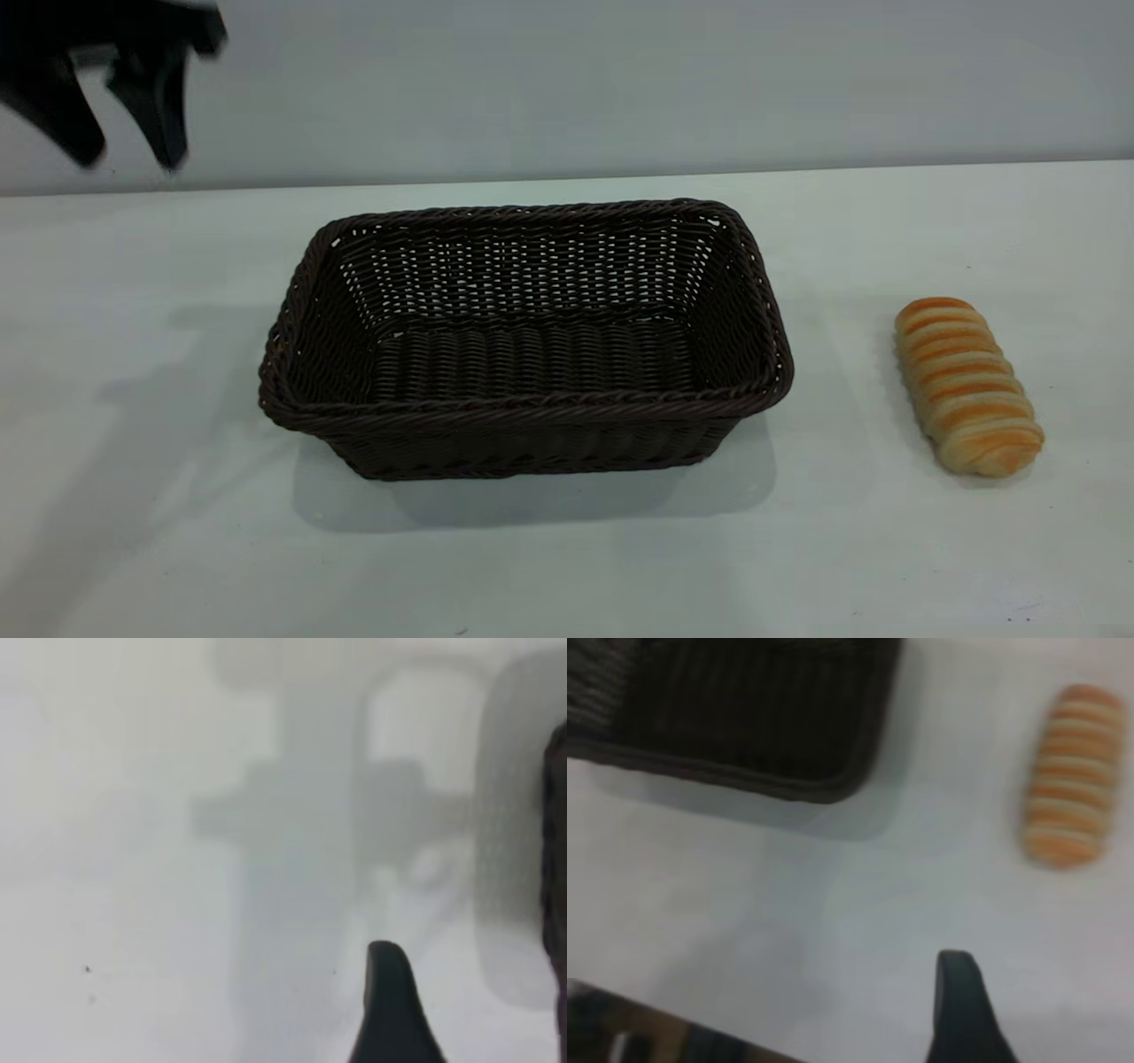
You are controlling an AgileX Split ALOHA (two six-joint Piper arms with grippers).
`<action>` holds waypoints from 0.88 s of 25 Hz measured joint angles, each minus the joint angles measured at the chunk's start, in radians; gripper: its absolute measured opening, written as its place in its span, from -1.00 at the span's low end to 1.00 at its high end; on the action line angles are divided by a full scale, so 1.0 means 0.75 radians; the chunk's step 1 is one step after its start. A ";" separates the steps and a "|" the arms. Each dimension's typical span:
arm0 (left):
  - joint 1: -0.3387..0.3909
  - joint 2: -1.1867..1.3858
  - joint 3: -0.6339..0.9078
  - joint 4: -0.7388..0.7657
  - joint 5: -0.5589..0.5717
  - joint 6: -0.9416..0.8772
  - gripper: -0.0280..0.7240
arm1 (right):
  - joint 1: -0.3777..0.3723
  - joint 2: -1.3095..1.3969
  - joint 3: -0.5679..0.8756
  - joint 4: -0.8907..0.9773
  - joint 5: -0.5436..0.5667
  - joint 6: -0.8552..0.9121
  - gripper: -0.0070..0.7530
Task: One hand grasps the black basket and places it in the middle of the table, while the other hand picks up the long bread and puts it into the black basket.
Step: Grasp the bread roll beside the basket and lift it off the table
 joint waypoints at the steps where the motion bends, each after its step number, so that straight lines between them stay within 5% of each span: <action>1: 0.000 -0.024 -0.012 0.002 0.008 -0.003 0.53 | 0.000 0.076 -0.010 0.050 -0.027 -0.040 0.22; 22: 0.000 -0.247 -0.030 -0.040 0.128 -0.015 0.27 | 0.049 1.468 -0.503 0.219 -0.636 -0.413 0.14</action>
